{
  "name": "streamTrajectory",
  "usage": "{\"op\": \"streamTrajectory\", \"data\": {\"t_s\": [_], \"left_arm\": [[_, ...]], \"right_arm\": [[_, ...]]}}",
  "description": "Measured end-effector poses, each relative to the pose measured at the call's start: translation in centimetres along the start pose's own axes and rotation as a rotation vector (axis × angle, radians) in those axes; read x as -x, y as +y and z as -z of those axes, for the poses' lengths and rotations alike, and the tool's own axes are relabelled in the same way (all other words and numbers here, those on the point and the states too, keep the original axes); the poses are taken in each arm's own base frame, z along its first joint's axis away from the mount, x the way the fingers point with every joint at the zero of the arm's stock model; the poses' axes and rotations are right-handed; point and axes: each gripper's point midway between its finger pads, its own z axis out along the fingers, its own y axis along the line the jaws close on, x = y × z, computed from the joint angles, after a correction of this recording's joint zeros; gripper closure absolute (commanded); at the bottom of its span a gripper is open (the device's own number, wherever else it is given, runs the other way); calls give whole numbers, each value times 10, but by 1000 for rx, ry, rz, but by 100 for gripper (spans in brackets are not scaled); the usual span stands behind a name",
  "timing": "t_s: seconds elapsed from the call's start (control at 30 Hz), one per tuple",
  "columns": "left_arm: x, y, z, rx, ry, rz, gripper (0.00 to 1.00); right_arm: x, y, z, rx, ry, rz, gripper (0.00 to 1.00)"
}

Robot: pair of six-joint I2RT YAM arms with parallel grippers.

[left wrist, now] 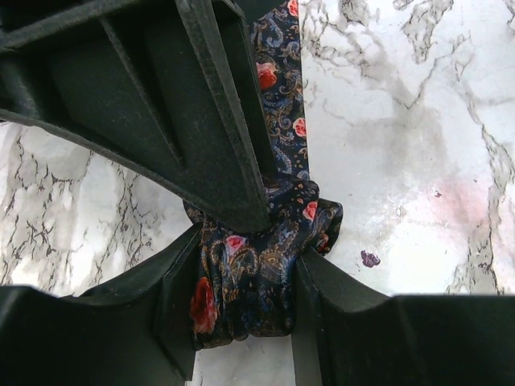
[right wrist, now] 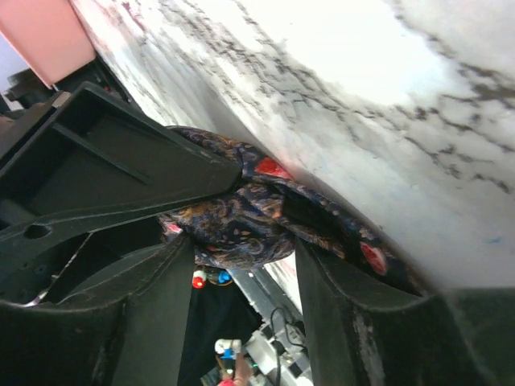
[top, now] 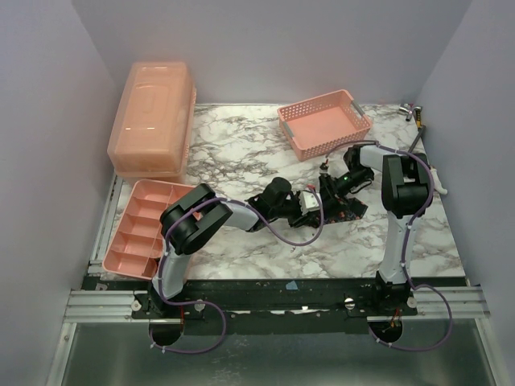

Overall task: Roll the ties
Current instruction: Roll the tie at the center of the board.

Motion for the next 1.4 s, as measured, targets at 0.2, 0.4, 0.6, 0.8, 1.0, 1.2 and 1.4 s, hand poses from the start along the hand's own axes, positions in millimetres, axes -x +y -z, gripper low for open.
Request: {"op": "streamTrajectory", "data": {"t_s": [0.2, 0.4, 0.6, 0.8, 1.0, 1.2, 1.4], "left_arm": [[0, 0, 0, 3, 5, -13, 68], [0, 0, 0, 4, 10, -16, 64], [1, 1, -1, 1, 14, -14, 35], [-1, 15, 6, 22, -1, 33, 2], [-5, 16, 17, 4, -46, 87, 1], [-12, -2, 22, -57, -68, 90, 2], [-11, -7, 22, -87, -79, 4, 2]], "right_arm": [[-4, -3, 3, 24, 11, -5, 70], [-8, 0, 2, 52, 25, -17, 99], [-6, -5, 1, 31, 25, -40, 99], [-7, -23, 1, -72, 33, -43, 99], [-7, -32, 2, -133, 31, -26, 100], [-8, -35, 3, -150, 33, -21, 100], [-8, -35, 3, -150, 33, -19, 100]]}}
